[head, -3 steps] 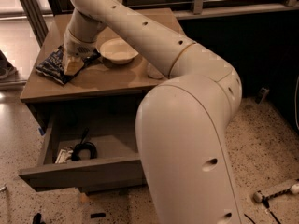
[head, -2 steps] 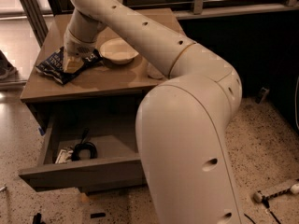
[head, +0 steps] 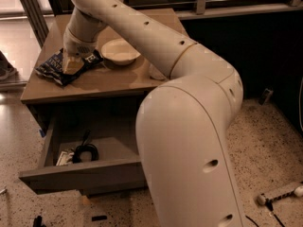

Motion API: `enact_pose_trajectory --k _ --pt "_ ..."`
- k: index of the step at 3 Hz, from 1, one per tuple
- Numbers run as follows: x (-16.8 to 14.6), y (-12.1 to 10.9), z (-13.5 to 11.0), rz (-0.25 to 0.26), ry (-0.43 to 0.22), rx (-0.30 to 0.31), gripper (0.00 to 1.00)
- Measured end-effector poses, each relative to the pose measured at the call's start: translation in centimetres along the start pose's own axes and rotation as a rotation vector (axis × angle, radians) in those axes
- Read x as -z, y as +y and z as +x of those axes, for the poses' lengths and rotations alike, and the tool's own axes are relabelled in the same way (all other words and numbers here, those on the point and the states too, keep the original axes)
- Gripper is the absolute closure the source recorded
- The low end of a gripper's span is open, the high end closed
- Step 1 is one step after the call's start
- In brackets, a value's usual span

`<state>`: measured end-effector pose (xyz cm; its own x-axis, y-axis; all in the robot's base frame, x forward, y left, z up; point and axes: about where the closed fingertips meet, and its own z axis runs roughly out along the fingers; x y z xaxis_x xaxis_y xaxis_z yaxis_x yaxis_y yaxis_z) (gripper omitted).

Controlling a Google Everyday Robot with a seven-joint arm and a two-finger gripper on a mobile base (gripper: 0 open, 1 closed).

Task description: Place blue chip bag into top drawer

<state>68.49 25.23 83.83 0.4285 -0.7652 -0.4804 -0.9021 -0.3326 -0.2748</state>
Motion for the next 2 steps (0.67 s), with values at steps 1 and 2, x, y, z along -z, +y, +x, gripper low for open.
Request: enact_pose_trajectory --k 1,2 --pt "0.9 0.3 -1.0 -0.022 -0.023 0.014 1.0" --pt "5.1 3.3 -4.3 -0.041 -0.036 0.028 1.0"
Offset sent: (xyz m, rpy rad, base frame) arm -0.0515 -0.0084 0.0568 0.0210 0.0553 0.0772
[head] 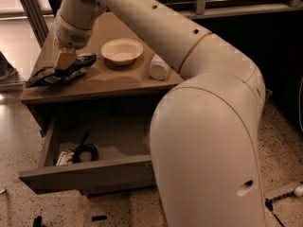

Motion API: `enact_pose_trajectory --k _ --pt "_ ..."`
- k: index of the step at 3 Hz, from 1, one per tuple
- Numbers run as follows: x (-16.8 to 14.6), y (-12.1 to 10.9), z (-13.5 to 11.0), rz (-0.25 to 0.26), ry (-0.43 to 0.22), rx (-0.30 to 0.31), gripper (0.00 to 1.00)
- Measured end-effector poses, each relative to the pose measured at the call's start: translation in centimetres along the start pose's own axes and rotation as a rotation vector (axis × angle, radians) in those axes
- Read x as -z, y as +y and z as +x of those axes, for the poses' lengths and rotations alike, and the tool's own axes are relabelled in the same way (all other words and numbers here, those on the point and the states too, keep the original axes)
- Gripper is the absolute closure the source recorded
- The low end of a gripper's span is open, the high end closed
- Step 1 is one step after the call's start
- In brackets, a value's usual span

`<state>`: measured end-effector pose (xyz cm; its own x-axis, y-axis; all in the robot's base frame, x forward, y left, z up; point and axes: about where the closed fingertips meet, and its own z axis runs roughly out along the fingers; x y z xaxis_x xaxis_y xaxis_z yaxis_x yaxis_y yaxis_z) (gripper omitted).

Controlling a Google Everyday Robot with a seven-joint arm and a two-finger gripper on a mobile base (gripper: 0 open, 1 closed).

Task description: Place blue chip bag into top drawer

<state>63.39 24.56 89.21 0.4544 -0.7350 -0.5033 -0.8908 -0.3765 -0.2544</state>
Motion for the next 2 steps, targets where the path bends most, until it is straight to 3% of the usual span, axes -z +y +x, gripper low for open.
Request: enact_pose_trajectory --k 2 --pt "0.7 1.3 0.1 -0.023 0.006 -0.022 1.0"
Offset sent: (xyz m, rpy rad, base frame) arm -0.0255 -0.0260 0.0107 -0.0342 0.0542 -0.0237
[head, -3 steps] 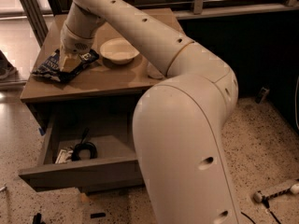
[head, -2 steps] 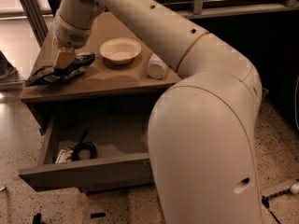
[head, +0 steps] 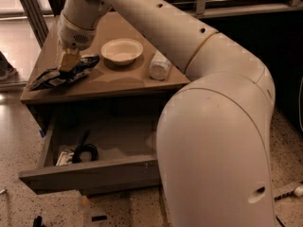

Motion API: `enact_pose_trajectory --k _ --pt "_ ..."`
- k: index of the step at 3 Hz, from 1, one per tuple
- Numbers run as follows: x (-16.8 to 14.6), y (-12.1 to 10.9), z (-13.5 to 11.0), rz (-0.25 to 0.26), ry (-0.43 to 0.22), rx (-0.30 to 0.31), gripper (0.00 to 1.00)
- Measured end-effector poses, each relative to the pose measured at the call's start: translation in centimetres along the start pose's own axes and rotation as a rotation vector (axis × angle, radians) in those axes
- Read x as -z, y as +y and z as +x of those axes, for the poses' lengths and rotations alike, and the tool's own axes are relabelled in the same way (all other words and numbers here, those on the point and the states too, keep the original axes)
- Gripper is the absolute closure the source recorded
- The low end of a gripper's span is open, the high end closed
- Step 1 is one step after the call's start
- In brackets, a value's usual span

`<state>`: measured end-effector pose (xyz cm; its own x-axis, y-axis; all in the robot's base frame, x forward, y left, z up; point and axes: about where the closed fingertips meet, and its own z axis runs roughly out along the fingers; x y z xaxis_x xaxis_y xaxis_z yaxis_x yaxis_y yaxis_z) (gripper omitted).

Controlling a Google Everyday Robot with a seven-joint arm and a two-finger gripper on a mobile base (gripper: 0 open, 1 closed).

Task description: Place blue chip bag into top drawer

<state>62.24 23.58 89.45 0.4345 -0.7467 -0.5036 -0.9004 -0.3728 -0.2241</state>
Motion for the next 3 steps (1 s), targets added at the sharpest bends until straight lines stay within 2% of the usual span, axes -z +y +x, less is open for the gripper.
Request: enact_pose_trajectory --k 1,3 --pt "2.0 2.2 -1.0 -0.003 -0.004 -0.033 1.0" --pt "7.4 8.4 -5.0 0.036 0.017 -0.128 1.0"
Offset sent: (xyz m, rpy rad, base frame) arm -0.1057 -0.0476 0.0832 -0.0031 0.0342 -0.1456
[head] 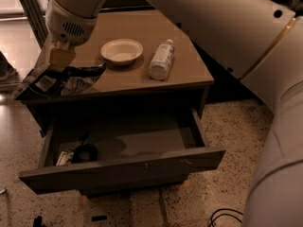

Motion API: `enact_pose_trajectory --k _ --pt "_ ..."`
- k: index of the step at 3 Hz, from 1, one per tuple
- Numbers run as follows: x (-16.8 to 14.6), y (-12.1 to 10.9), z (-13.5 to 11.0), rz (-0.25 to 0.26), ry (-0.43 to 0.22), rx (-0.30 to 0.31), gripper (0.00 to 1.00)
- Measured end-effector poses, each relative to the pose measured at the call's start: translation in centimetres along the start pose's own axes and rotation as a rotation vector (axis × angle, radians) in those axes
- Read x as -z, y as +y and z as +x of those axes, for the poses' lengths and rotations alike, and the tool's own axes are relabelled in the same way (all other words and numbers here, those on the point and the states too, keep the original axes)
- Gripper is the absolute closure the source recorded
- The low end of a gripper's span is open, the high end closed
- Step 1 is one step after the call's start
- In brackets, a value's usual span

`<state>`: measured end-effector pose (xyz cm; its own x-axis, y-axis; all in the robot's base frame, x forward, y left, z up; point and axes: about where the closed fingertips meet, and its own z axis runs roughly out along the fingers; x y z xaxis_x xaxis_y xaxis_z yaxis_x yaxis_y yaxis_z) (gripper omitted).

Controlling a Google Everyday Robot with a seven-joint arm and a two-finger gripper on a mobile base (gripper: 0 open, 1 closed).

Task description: Place blue chip bag into top drawer

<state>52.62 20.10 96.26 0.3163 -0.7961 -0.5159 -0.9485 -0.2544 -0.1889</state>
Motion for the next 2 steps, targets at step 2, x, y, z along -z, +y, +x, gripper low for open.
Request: enact_pose_trajectory --k 2 --pt "3.8 8.2 -2.5 0.044 0.01 -0.185 1.0"
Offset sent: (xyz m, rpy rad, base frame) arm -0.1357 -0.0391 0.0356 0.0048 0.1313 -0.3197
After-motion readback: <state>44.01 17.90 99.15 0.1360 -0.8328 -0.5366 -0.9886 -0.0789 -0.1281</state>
